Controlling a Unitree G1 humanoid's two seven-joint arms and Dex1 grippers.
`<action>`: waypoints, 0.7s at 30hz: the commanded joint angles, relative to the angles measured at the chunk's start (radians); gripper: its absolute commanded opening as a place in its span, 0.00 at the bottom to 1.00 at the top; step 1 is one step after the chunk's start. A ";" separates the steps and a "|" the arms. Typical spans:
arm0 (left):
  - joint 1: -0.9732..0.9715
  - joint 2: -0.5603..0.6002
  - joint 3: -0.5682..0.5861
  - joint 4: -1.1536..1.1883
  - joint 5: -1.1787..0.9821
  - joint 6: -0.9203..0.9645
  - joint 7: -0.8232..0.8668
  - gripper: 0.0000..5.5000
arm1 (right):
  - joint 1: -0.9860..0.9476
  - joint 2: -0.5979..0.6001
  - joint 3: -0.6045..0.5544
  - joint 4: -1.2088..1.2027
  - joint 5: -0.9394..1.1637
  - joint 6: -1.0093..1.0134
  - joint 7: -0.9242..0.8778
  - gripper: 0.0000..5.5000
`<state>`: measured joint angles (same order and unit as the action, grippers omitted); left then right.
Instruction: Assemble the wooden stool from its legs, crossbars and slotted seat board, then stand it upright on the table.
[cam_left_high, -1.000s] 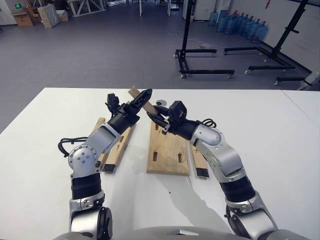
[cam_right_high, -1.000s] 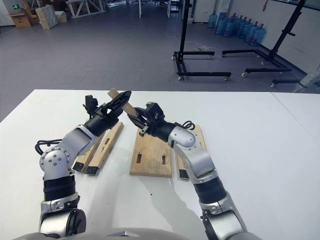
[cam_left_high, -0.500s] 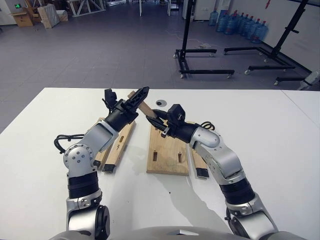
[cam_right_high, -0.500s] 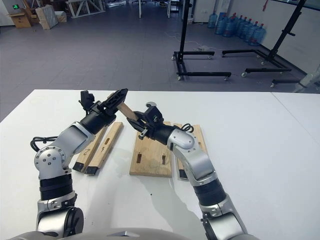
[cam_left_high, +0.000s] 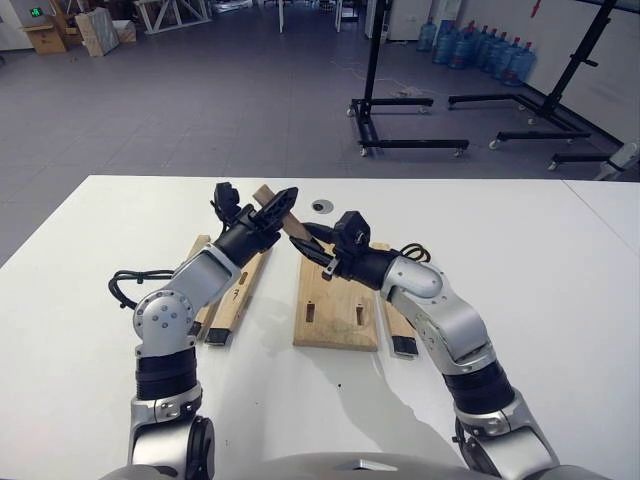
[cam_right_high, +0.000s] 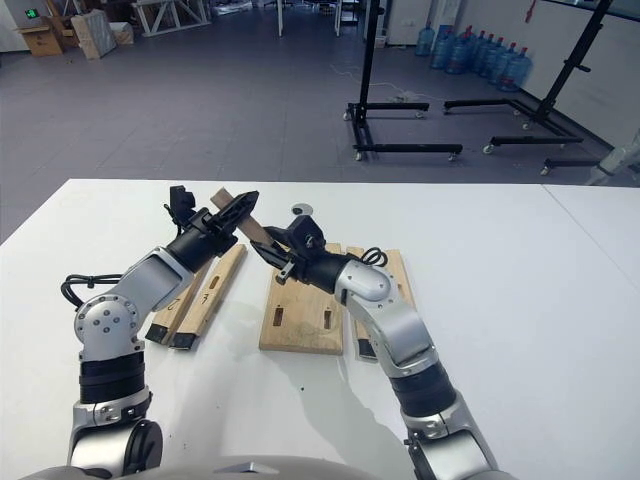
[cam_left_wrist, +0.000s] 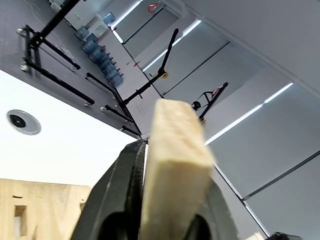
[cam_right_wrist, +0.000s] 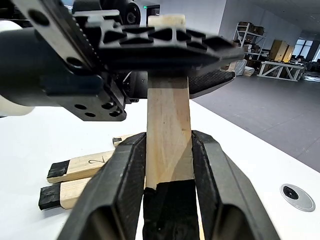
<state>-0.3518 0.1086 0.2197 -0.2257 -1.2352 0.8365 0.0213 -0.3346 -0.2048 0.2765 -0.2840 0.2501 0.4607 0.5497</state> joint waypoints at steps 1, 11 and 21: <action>0.012 0.011 0.009 -0.003 0.010 -0.010 -0.011 0.07 | -0.013 -0.001 -0.011 0.001 0.004 0.017 -0.004 0.23; 0.006 0.015 0.034 0.014 0.041 -0.049 -0.015 0.07 | -0.027 0.017 -0.010 0.006 0.015 0.050 -0.013 0.23; 0.021 0.084 0.053 0.089 0.220 -0.119 -0.071 0.07 | -0.023 -0.053 -0.046 -0.061 0.089 0.208 0.036 0.52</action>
<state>-0.3400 0.1568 0.2626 -0.1500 -1.0528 0.7301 -0.0364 -0.3509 -0.2313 0.2590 -0.3220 0.3192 0.6429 0.5754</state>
